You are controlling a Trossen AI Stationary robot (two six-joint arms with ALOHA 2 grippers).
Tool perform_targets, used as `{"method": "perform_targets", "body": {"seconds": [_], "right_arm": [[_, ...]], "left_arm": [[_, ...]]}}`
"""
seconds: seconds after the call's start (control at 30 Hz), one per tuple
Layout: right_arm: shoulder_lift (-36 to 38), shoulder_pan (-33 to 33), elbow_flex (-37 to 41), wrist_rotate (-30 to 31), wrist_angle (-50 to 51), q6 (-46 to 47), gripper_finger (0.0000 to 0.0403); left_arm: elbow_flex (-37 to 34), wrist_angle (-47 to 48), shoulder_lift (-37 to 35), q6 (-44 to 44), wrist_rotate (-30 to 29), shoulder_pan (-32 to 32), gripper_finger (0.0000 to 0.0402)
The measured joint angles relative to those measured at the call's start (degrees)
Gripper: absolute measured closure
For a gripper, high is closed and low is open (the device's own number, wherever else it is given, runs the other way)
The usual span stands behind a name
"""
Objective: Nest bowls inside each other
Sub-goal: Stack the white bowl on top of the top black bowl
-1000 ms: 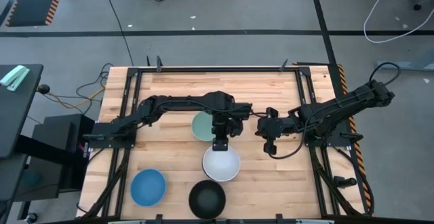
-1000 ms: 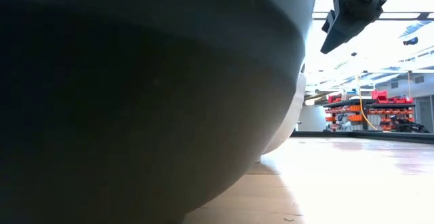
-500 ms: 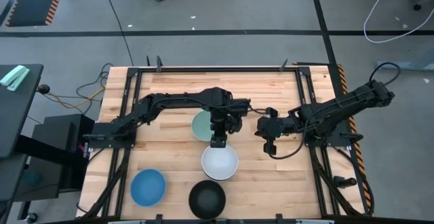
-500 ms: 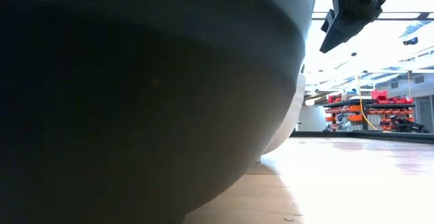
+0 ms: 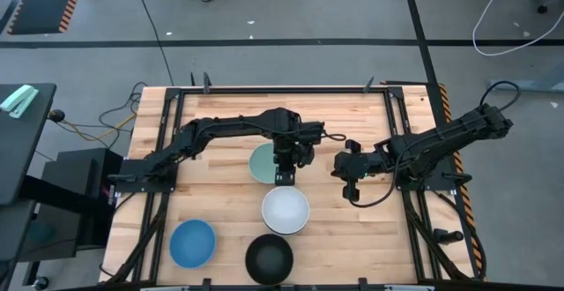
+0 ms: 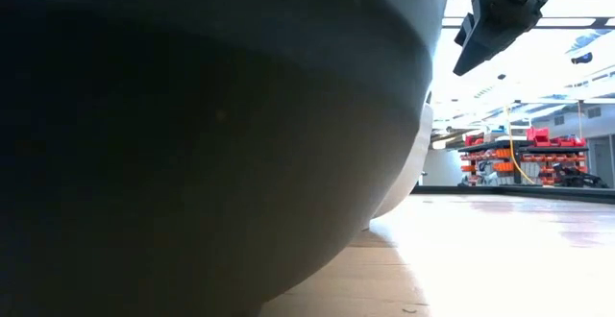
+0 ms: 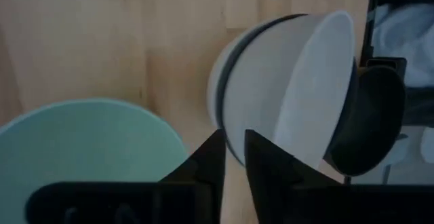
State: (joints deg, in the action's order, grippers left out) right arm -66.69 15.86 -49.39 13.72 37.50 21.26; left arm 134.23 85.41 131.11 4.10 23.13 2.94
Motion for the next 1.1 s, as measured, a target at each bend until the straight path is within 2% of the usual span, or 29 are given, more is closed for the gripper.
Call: {"method": "perform_targets", "body": {"seconds": [0.1, 0.17, 0.53, 0.87, 1.1], "right_arm": [[-0.01, 0.0, 0.0, 0.0, 0.02, 0.0, 0.0392], [-0.01, 0.0, 0.02, 0.0, 0.02, 0.0, 0.0392], [-0.01, 0.0, 0.04, 0.0, 0.02, 0.0, 0.0395], [-0.01, 0.0, 0.04, 0.0, 0.02, 0.0, 0.0395], [-0.03, 0.0, 0.04, 0.0, 0.02, -0.4, 0.0396]], "left_arm": [[0.0, 0.02, -0.3, 0.02, 0.02, -0.89, 0.0386], [0.0, 0.04, -0.39, 0.05, 0.03, -1.56, 0.0394], [0.0, -0.65, -0.39, 1.66, 0.01, -3.96, 0.0393], [-0.1, -2.56, -0.09, 3.06, -1.4, -2.94, 0.0397], [-3.57, -4.6, -0.02, 3.06, -1.2, -2.34, 0.0398]]}}
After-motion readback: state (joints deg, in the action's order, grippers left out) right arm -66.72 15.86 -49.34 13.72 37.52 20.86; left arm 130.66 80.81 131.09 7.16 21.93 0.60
